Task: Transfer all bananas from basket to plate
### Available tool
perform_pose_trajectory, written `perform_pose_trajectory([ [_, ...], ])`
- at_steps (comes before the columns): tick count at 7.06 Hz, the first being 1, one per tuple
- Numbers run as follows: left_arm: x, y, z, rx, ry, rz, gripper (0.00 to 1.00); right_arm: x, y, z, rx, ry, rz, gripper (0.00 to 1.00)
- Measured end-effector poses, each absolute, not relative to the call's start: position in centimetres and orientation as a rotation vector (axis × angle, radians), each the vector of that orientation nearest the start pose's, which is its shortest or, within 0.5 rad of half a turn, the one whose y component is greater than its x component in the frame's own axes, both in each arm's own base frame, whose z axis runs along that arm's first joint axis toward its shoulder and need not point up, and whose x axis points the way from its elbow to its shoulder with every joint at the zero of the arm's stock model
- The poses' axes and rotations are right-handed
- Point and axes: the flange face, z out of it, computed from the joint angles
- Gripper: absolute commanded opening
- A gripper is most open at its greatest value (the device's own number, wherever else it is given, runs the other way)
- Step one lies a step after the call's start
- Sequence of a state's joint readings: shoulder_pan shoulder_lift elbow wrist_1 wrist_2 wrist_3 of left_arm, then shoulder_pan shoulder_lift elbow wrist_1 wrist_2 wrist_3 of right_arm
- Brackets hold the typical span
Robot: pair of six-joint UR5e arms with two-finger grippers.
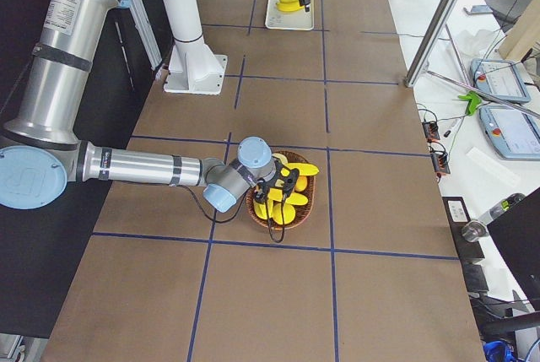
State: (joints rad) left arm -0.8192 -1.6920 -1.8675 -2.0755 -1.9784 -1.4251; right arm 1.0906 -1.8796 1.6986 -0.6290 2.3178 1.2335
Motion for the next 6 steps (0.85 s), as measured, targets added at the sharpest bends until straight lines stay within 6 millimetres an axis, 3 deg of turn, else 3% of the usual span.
perform_pose_trajectory([
  [1, 30.2, -46.1, 40.1, 0.088, 0.988, -0.430, 1.00, -11.7, -36.7, 62.6, -0.067, -1.012, 0.405, 0.12],
  [2, 30.2, -46.1, 40.1, 0.089, 0.988, -0.430, 1.00, -11.8, -36.7, 62.6, -0.065, -1.012, 0.402, 0.04],
  [4, 30.2, -46.1, 40.1, 0.088, 0.987, -0.430, 1.00, -10.9, -37.0, 61.7, -0.042, -1.034, 0.408, 0.03],
  [6, 30.2, -46.1, 40.2, 0.087, 0.986, -0.429, 1.00, -7.7, -37.3, 58.8, 0.012, -1.091, 0.439, 0.01],
])
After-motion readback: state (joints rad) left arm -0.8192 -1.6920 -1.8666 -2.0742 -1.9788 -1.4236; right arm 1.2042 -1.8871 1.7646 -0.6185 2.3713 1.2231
